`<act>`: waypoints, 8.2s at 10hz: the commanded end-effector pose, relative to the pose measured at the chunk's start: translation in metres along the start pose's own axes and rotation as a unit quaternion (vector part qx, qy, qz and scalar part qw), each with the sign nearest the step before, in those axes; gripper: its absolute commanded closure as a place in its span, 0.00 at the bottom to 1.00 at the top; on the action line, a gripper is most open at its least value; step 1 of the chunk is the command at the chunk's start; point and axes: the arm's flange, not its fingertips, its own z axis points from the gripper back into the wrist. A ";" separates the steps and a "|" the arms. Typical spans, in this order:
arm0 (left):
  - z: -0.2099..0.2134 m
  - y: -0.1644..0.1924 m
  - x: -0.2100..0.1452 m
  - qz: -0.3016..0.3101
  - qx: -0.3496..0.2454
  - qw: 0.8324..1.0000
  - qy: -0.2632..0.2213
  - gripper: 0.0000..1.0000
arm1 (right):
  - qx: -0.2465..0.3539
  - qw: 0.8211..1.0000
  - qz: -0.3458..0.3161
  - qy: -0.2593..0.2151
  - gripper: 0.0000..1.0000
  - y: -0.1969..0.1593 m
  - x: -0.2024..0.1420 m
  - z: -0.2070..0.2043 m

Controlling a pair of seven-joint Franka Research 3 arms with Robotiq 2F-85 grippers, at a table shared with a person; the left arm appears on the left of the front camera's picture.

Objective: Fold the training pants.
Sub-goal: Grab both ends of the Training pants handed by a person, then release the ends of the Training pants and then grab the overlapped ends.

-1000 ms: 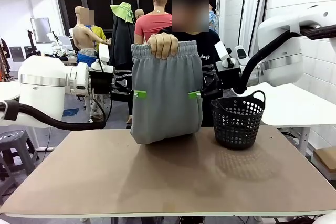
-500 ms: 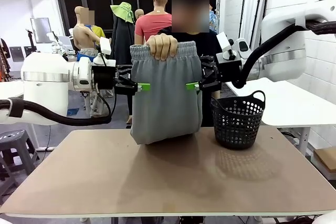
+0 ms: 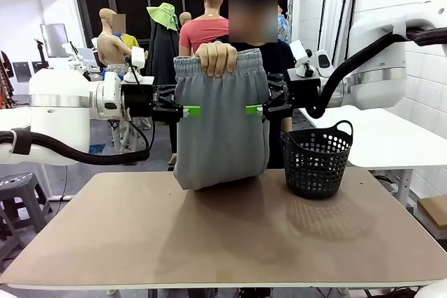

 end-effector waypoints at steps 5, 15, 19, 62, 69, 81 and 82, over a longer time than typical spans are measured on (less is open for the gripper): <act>0.002 0.004 0.007 0.029 0.000 0.999 -0.030 0.66 | 0.019 0.997 -0.051 -0.054 0.64 -0.014 0.016 -0.002; 0.000 0.025 -0.007 0.074 -0.027 0.997 -0.001 1.00 | 0.004 0.991 -0.132 0.033 1.00 -0.022 -0.010 -0.003; 0.002 0.016 -0.016 0.064 -0.016 0.998 -0.013 1.00 | 0.006 0.992 -0.126 0.015 1.00 -0.017 -0.013 0.002; 0.002 0.016 -0.016 0.064 -0.016 0.998 -0.013 1.00 | 0.006 0.992 -0.126 0.015 1.00 -0.017 -0.013 0.002; 0.002 0.016 -0.016 0.064 -0.016 0.998 -0.013 1.00 | 0.006 0.992 -0.126 0.015 1.00 -0.017 -0.013 0.002; 0.002 0.016 -0.016 0.064 -0.016 0.998 -0.013 1.00 | 0.006 0.992 -0.126 0.015 1.00 -0.017 -0.013 0.002; 0.002 0.016 -0.016 0.064 -0.016 0.998 -0.013 1.00 | 0.006 0.992 -0.126 0.015 1.00 -0.017 -0.013 0.002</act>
